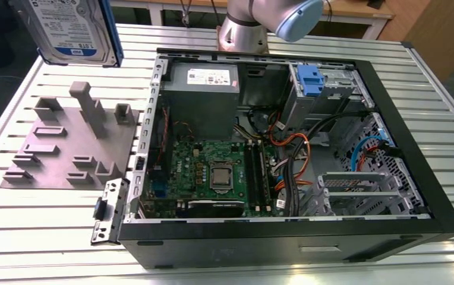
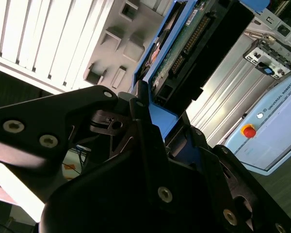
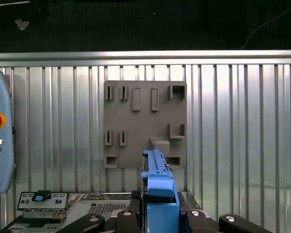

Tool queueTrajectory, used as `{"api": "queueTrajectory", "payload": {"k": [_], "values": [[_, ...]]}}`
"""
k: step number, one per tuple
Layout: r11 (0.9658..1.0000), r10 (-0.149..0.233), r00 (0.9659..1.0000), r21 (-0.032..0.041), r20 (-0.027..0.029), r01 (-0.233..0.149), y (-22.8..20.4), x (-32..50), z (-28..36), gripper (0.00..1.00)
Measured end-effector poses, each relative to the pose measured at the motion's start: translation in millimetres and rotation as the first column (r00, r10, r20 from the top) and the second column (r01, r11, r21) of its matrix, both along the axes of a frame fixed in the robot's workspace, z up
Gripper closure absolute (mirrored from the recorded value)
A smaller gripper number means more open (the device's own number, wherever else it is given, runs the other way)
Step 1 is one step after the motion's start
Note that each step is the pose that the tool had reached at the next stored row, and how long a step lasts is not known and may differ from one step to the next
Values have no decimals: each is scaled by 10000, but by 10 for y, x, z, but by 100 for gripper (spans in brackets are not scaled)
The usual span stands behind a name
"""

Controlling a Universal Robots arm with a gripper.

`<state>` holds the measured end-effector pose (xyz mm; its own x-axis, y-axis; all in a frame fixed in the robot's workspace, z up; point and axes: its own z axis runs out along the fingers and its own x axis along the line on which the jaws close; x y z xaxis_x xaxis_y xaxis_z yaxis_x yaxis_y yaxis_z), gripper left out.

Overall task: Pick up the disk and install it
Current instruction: 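Pick up the disk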

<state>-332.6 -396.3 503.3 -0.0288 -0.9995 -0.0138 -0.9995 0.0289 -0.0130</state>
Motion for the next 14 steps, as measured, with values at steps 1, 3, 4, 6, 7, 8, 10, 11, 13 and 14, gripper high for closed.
{"api": "queueTrajectory", "payload": {"k": [1,3,4,6,7,8,10,11,13,14], "values": [[10000,0,10000,1,1,0,0,6,-1,64],[10000,1,10000,0,1,-1,0,18,0,64],[10000,0,10000,0,1,0,0,24,0,64],[10000,1,10000,1,2,-1,0,36,-1,64],[10000,0,10000,0,1,0,0,42,0,64],[10000,0,10000,0,1,0,0,47,0,64],[10000,1,10000,0,0,-1,0,58,0,64],[10000,1,10000,1,1,-1,0,64,0,64],[10000,1,10000,1,1,-1,0,75,0,64],[10000,0,10000,0,0,0,0,81,0,64]]}}
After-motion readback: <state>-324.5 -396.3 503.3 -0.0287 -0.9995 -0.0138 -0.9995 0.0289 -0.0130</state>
